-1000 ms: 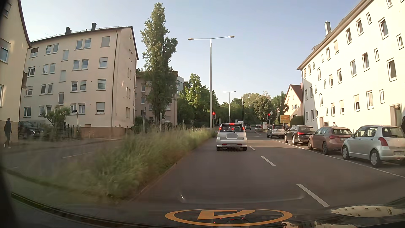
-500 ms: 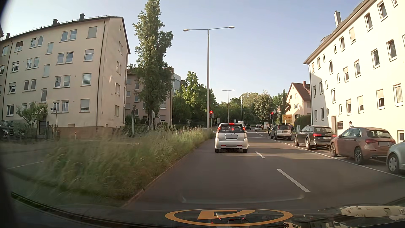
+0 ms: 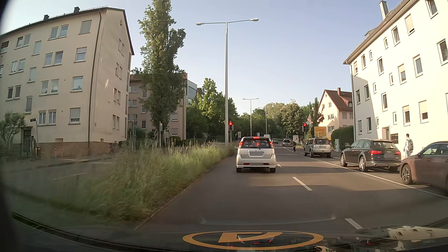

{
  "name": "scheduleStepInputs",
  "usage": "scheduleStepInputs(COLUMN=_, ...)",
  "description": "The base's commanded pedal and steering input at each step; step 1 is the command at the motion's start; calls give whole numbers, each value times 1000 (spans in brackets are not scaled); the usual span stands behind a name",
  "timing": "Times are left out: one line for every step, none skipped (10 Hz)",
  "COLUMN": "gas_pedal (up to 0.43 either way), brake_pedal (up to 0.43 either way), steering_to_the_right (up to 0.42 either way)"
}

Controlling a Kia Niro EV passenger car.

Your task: Follow the waypoints while adhering to traffic rules and regulations

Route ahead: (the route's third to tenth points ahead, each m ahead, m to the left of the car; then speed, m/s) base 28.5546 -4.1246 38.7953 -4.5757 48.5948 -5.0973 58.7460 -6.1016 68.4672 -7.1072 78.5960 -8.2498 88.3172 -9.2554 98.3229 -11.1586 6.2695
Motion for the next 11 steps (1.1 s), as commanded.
scheduleStepInputs(gas_pedal=0, brake_pedal=177, steering_to_the_right=9)
scheduleStepInputs(gas_pedal=0, brake_pedal=207, steering_to_the_right=10)
scheduleStepInputs(gas_pedal=0, brake_pedal=220, steering_to_the_right=10)
scheduleStepInputs(gas_pedal=0, brake_pedal=226, steering_to_the_right=10)
scheduleStepInputs(gas_pedal=0, brake_pedal=232, steering_to_the_right=9)
scheduleStepInputs(gas_pedal=0, brake_pedal=232, steering_to_the_right=9)
scheduleStepInputs(gas_pedal=0, brake_pedal=232, steering_to_the_right=9)
scheduleStepInputs(gas_pedal=0, brake_pedal=226, steering_to_the_right=9)
scheduleStepInputs(gas_pedal=0, brake_pedal=226, steering_to_the_right=10)
scheduleStepInputs(gas_pedal=0, brake_pedal=226, steering_to_the_right=10)
scheduleStepInputs(gas_pedal=0, brake_pedal=226, steering_to_the_right=11)
